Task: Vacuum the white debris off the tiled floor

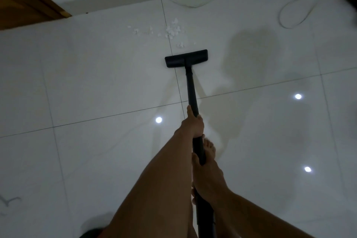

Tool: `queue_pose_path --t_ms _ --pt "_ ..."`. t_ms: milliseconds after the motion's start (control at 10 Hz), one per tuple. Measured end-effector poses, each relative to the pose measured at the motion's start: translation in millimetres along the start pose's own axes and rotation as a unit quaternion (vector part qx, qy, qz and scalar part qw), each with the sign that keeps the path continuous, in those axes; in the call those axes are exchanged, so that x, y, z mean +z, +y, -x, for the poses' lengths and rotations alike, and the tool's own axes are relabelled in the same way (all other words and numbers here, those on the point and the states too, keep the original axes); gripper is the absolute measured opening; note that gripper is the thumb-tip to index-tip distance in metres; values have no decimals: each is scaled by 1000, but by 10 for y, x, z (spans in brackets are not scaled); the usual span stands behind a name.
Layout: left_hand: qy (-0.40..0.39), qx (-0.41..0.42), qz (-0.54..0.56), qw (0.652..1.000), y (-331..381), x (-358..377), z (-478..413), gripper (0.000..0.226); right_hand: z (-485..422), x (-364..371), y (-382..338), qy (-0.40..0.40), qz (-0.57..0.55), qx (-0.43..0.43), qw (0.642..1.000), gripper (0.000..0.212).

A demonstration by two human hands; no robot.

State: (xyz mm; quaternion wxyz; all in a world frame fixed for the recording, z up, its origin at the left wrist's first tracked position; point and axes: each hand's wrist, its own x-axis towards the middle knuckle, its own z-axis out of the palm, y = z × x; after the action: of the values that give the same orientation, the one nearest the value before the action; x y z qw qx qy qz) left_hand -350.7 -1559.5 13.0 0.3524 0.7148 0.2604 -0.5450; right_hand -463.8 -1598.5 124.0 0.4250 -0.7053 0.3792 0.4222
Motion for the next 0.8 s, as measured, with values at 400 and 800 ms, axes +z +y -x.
queue_pose_path --t_ms 400,800 --pt "27 -7 44 999 478 -162 -31 69 -566 -258 -65 37 82 -69 994 81" --pt "50 3 1 999 784 -583 -192 66 -877 -193 -428 29 55 -60 996 66"
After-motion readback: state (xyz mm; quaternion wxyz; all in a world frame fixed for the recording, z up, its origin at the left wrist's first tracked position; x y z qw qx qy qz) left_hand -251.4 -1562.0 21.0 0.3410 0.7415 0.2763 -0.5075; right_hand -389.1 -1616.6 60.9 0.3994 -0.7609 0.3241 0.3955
